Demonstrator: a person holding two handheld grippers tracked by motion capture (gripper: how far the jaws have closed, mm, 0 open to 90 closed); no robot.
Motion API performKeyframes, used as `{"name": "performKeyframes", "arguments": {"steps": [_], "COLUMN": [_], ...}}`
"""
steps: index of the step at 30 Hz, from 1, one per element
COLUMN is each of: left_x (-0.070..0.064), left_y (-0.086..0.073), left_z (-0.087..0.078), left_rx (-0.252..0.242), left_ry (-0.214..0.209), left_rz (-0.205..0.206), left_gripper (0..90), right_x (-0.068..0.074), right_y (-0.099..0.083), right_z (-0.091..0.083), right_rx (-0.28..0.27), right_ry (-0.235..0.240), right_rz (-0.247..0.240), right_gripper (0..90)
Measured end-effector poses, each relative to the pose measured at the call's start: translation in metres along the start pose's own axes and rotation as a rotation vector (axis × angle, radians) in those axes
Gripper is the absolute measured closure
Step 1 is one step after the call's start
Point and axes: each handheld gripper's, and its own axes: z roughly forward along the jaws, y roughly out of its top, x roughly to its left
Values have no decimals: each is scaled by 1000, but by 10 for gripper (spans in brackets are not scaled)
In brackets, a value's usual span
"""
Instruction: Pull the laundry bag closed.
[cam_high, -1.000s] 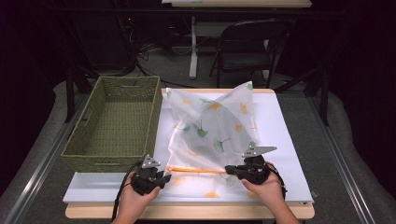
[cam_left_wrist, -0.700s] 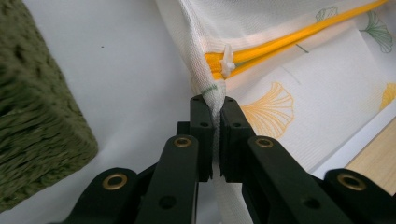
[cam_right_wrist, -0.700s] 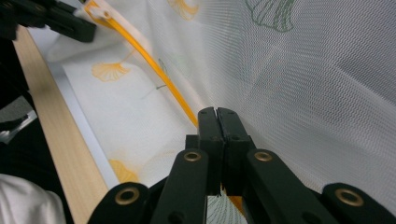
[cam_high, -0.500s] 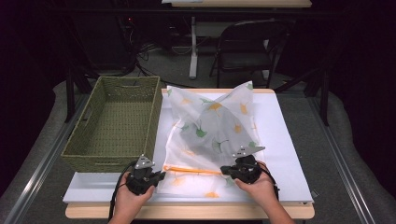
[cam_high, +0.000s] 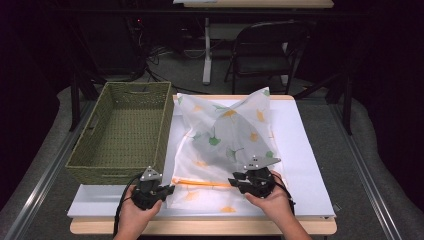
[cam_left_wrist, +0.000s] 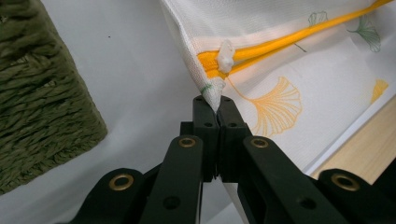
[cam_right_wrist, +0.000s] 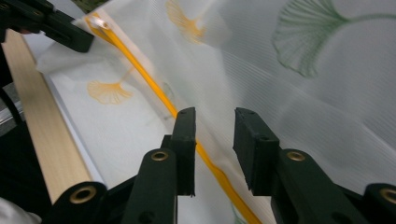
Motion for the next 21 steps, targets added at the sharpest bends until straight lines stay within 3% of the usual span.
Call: {"name": "performKeyframes", "arguments": {"steps": [3, 4, 9, 14, 21], "left_x": [-1, -2, -3, -3, -4], "left_y": [0, 0, -1, -3, -3], "left_z": [1, 2, 6, 6, 6], "left_rx": [2, 7, 10, 11, 1], "left_ry": [-9, -9, -14, -8, -7], "left_rz": [9, 18, 22, 25, 28], "left_gripper": [887, 887, 887, 887, 887], "right_x": [0, 4, 18, 31, 32], "right_y": [0, 10, 30, 38, 42], "right_z": [0, 14, 43, 62, 76], "right_rx": [0, 24, 38, 54, 64], "right_ry": [0, 43, 122, 158, 205], "right_rz": [0, -17, -60, -94, -103], "right_gripper": [668, 686, 695, 696, 689]}}
